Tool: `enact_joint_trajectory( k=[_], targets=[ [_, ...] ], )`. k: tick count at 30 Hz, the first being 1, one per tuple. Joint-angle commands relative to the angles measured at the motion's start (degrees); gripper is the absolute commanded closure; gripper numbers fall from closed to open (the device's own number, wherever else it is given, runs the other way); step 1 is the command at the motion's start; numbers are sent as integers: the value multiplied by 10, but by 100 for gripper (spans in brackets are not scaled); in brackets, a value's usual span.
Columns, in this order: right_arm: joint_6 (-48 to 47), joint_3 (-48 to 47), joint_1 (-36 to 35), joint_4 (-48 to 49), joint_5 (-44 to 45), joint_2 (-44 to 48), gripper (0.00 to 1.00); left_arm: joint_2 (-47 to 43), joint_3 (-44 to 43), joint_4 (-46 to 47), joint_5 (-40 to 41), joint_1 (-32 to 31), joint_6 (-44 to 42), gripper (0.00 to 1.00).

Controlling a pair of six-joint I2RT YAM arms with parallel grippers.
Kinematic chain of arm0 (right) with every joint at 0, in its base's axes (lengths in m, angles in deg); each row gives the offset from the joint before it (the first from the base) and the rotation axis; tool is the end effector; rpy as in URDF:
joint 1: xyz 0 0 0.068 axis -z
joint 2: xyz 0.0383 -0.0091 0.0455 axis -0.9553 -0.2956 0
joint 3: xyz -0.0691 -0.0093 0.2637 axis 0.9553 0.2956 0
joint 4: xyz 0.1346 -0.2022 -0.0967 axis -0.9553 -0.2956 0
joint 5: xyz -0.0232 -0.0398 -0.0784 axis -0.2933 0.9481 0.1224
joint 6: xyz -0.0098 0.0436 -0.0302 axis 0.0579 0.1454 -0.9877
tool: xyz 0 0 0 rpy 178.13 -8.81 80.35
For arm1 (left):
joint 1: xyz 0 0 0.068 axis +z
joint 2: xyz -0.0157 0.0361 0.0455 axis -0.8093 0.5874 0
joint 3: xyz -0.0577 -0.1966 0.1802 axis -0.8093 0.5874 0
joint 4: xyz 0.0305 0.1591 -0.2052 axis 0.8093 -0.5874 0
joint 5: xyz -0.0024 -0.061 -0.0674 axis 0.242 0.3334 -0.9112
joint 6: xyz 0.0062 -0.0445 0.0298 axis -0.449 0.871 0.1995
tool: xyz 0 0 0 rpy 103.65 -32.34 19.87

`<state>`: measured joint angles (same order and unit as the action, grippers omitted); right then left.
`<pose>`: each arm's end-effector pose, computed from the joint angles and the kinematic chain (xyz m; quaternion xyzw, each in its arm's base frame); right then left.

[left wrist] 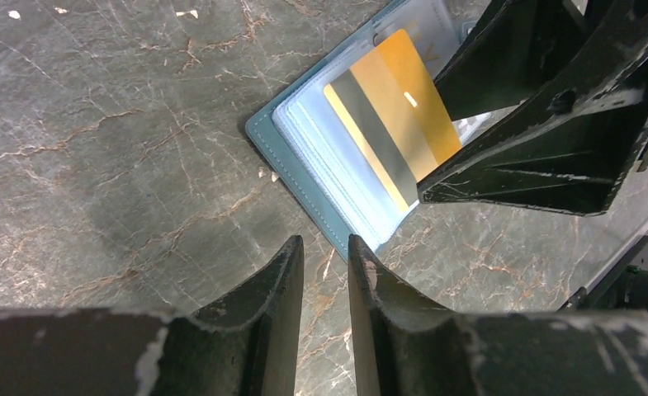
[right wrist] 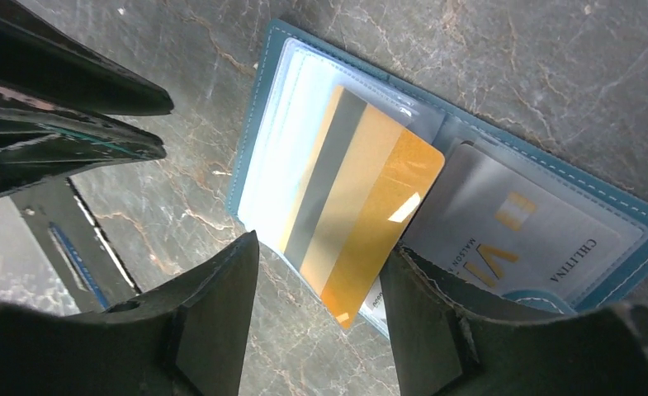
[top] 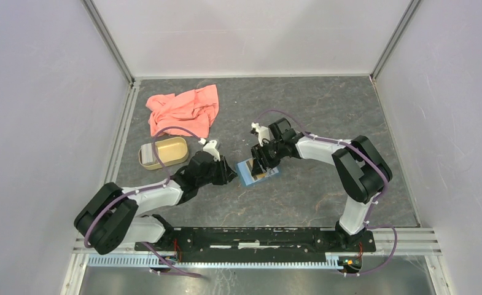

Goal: Put the credit cards into the card holder
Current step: Insert the credit card into the card holder.

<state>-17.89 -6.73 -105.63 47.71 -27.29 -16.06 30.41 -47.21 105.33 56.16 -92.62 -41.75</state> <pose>0.2837 0.2061 0.1482 -0.2674 0.8871 0.3471 0.1454 0.1824 -0.1494 0.1521 0.0343 0.8798 -0.3185 0.3511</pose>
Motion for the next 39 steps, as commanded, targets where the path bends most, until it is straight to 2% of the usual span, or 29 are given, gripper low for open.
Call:
enact_joint_trajectory(
  k=[1,19,21,26,32,39],
  targets=[
    [-75,-11,-10,-46,111,0,37,-26,-1,-6,-3,-1,20,66],
    [-220,-4,-102,-53,248,47,31,-64,20,-3,-15,-1,36,66],
    [-241,-4,-102,-56,246,56,27,-65,28,10,-19,-1,44,66],
    [-299,-25,-101,-83,208,62,17,-66,43,34,-29,-1,59,66],
    [-313,-41,-90,-91,166,63,11,-73,48,37,-31,-1,65,66],
    [-320,-24,-26,-79,5,89,8,-73,52,50,-38,-1,70,66]
  ],
)
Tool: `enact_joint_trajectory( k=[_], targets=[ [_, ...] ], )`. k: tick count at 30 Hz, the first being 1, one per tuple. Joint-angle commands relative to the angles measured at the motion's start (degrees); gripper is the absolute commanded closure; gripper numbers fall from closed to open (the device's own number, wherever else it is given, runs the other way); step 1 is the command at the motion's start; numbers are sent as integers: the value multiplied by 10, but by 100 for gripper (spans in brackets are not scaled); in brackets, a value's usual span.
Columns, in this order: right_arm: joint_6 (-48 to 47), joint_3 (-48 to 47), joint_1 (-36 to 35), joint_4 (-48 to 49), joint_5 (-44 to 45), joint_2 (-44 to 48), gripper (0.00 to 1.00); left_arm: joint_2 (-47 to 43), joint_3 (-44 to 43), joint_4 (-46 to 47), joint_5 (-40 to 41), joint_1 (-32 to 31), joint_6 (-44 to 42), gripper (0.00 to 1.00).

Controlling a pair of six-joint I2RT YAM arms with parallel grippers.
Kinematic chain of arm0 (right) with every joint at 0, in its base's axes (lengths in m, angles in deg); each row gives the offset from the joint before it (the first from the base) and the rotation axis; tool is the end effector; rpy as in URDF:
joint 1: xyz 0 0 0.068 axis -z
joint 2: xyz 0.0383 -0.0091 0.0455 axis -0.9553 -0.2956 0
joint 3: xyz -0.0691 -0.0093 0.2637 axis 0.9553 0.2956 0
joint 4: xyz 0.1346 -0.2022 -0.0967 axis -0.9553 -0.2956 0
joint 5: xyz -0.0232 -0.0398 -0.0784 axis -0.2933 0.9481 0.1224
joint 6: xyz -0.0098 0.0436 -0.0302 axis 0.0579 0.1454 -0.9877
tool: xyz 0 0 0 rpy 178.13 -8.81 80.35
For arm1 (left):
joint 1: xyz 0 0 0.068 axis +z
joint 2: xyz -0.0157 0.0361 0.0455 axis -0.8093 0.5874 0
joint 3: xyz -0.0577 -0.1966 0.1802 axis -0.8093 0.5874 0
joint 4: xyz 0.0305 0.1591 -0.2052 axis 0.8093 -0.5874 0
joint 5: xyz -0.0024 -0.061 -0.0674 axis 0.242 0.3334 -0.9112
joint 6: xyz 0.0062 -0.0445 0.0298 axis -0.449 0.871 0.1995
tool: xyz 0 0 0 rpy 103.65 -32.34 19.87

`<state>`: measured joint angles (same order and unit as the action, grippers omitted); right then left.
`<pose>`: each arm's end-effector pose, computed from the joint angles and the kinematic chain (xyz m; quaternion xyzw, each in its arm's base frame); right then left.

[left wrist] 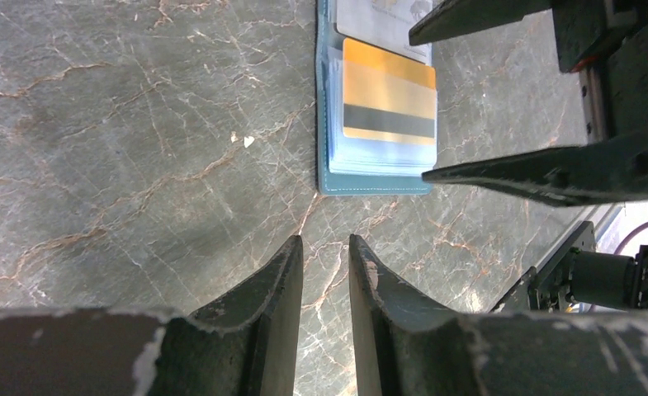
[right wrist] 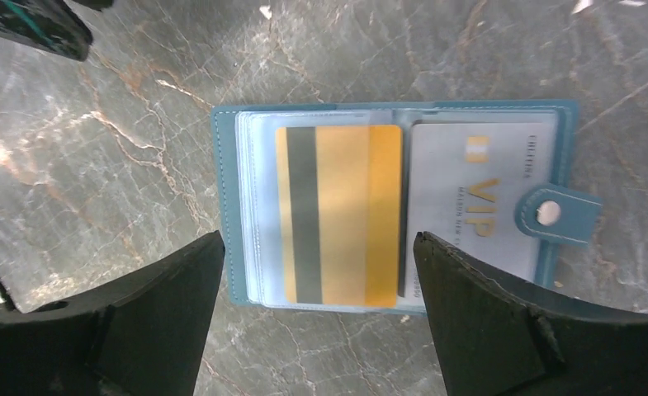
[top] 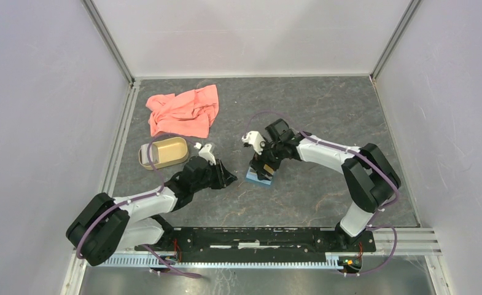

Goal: Put the credit cards into the card holder
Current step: Insert the credit card into the card holder.

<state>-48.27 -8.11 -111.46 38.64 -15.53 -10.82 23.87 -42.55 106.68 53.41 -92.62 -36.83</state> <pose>0.2560 0.2213 0.1732 -0.5176 0.8002 0.2122 0.2163 0.1655 -0.1381 0.1538 0.0099 0.8661 -0.3641 0.3424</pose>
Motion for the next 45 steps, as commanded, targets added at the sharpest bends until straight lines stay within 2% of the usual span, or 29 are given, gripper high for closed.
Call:
enact_joint_trajectory(
  k=[1,6,9,10,11,13,14,15,17,28,36,45],
  targets=[
    [-17,-9,39,13,-130,37,8,-5,6,40,-13,-1,21,66],
    [-16,-12,73,16,-200,33,8,-3,6,48,-20,-1,23,66],
    [-18,-13,85,29,-188,33,11,-5,10,54,-20,-1,27,66],
    [-19,-20,86,28,-178,28,19,-6,12,59,-20,-1,30,66],
    [-19,-26,87,26,-168,21,34,-5,15,64,-21,-1,35,66],
    [-20,-36,88,25,-150,9,59,0,21,80,-23,-2,46,67],
    [-22,-40,88,27,-137,4,76,2,24,87,-24,-2,52,67],
    [-23,-40,88,33,-116,1,86,5,27,92,-25,-2,57,67],
    [-29,-41,88,37,-75,-7,100,11,32,101,-23,-3,68,68],
    [-70,-50,78,7,-45,-64,100,117,15,172,-15,-43,114,69],
    [-109,-33,55,-27,-111,-51,100,188,-20,162,-4,-58,134,69],
    [-87,-14,39,-26,-145,-24,100,211,-56,101,29,-58,108,69]
  ],
)
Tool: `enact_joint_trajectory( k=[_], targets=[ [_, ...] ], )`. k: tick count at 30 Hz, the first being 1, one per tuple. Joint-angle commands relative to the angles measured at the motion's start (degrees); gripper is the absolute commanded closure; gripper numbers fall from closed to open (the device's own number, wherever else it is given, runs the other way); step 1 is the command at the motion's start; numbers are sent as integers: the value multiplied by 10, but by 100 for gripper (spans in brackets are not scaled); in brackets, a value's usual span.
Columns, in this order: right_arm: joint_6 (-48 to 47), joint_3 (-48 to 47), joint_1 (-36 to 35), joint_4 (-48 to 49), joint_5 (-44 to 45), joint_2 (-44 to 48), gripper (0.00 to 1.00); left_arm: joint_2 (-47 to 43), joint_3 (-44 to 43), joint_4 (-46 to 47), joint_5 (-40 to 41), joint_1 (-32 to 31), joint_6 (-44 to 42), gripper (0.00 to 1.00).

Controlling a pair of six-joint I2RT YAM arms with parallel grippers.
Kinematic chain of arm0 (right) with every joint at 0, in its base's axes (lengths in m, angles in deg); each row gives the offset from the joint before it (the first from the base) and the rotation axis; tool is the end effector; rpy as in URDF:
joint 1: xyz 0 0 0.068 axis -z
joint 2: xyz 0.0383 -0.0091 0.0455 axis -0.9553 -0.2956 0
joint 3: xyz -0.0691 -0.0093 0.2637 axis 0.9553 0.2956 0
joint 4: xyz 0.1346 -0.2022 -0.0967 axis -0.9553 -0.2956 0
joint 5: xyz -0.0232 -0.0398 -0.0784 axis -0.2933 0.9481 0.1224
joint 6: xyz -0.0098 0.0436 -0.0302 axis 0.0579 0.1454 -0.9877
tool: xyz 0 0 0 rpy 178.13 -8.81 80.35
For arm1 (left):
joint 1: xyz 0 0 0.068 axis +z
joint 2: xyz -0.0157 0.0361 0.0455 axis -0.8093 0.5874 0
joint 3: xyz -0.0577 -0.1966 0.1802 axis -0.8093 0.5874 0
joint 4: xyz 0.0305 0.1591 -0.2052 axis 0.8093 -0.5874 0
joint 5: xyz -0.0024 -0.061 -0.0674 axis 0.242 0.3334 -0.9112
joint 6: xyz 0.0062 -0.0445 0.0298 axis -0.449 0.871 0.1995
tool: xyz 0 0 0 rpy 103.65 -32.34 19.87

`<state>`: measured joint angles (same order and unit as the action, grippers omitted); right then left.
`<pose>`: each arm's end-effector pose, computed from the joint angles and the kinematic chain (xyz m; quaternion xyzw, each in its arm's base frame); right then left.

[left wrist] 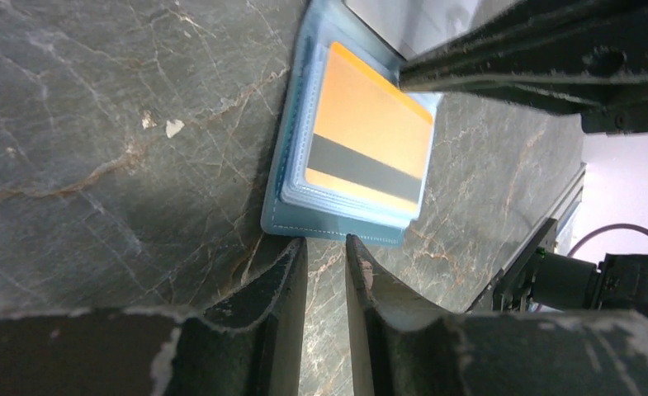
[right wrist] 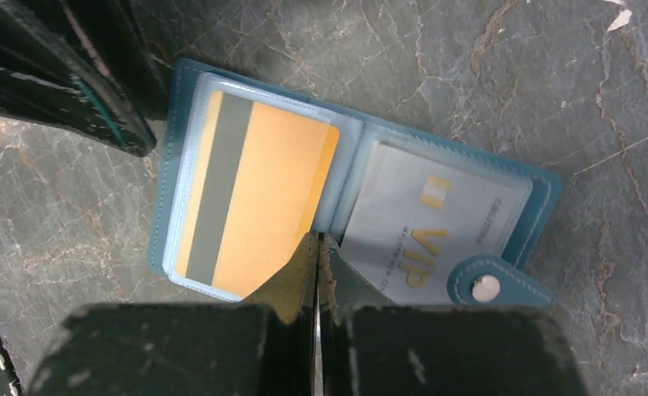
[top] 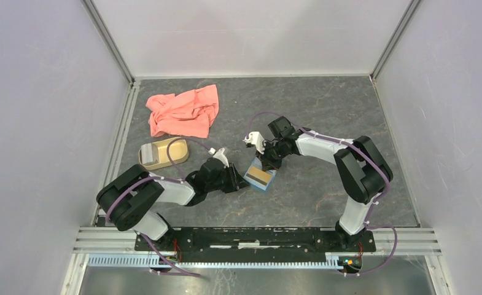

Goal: Put the credit cards into the card holder
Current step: Insert the credit card into the card holder, then turn over the card slot in the card holder.

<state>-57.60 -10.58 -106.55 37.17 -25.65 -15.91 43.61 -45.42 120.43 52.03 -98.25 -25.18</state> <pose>0.2791 0.2087 0.1576 -0.5522 0.7635 0.2683 0.2004 0.1744 -0.1775 0.1165 -0.0325 0.8781 -0.4008 0.2593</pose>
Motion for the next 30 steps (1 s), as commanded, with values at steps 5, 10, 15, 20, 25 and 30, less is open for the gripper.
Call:
enact_joint_trajectory(
  k=[5,10,15,20,25,30],
  targets=[
    [19,10,-12,-7,-42,39,98,9,-53,-79,65,4,-42,68],
    [16,13,1,2,-26,91,83,-7,-74,-117,78,28,-86,67],
    [-29,39,45,8,-131,159,69,-44,-94,-145,60,81,-143,66],
    [-72,77,79,31,-166,215,65,-139,-90,-151,48,96,-177,63],
    [-163,97,85,14,-146,217,61,-252,-16,-79,-5,96,-114,44],
    [-415,158,86,-46,-154,209,60,-278,72,57,-50,81,14,38]
  ],
)
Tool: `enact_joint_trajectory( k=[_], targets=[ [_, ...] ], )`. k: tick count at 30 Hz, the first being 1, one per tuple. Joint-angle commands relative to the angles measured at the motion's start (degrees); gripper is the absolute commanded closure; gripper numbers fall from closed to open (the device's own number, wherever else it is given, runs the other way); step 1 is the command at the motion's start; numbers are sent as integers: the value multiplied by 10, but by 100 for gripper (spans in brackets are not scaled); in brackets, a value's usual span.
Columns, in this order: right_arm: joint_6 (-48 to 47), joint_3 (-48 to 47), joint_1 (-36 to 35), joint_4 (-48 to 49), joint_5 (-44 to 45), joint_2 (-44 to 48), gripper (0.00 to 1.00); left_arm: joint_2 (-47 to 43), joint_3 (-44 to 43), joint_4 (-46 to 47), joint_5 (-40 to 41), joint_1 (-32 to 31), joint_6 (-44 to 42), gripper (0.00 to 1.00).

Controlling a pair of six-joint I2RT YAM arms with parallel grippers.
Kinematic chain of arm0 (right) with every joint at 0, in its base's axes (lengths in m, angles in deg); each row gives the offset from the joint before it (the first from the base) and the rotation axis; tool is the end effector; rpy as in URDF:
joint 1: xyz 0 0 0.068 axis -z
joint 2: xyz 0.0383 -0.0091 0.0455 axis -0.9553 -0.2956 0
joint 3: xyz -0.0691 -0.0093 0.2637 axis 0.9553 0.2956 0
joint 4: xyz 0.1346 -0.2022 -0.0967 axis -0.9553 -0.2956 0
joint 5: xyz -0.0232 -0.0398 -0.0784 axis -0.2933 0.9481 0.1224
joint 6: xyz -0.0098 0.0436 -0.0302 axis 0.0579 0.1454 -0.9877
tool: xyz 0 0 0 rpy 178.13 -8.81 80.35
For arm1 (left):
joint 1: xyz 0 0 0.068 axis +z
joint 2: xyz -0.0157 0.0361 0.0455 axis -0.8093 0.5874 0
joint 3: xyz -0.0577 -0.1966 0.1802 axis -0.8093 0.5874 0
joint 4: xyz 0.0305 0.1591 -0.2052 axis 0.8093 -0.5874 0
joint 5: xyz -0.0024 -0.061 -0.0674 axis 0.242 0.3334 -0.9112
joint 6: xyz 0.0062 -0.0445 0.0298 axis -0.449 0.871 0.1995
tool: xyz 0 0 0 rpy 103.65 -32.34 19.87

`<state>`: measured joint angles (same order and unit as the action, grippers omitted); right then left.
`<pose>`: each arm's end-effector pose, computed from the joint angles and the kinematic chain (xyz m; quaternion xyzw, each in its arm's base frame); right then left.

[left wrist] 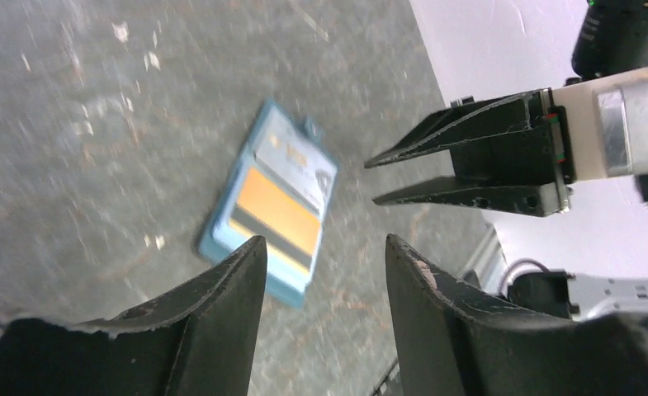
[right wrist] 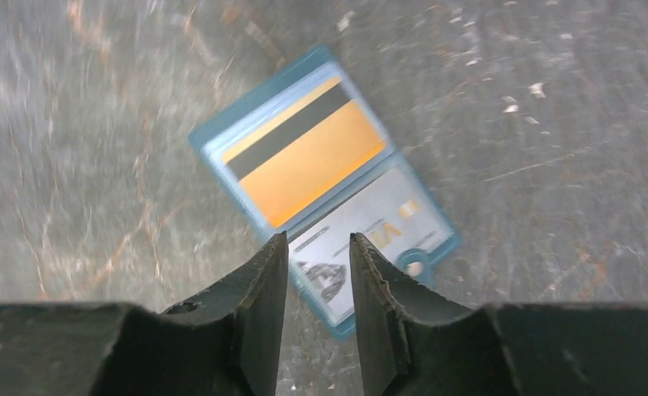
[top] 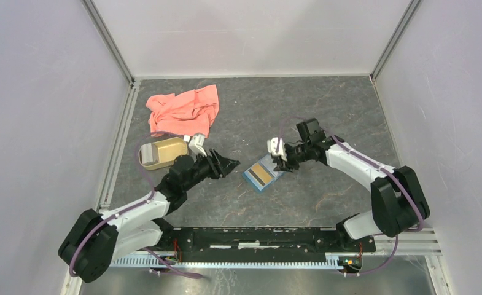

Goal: Put the credit cards into the card holder
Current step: Turn over the card slot in the card holder.

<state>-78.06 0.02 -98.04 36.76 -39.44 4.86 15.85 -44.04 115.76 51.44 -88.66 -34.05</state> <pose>0.2450 0.1434 0.2170 -0.6362 0.6212 0.2943 0.3502 0.1749 -0.1280 0.2058 -0.0135 0.7746 -0.4505 0.4437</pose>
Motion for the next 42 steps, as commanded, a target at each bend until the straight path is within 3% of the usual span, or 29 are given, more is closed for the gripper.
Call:
enact_joint_trajectory(
  k=[1,4,10,21,25,31,42],
  targets=[
    [-236,70,1,-26,-15,12,60,3,68,120,-38,-26,118,38],
    [-253,100,0,5,-23,25,52,27,69,134,-6,-72,133,38],
    [-150,67,4,34,13,-19,57,112,41,154,30,-100,154,40],
    [17,-12,71,15,34,-81,54,231,8,202,64,-132,186,43],
    [34,-18,74,16,71,-94,55,260,-6,198,71,-135,196,49],
    [51,-26,74,17,113,-113,56,296,-30,170,84,-137,201,51],
    [-1,-39,70,-46,70,-149,58,308,-47,118,121,-139,174,50]
  ],
)
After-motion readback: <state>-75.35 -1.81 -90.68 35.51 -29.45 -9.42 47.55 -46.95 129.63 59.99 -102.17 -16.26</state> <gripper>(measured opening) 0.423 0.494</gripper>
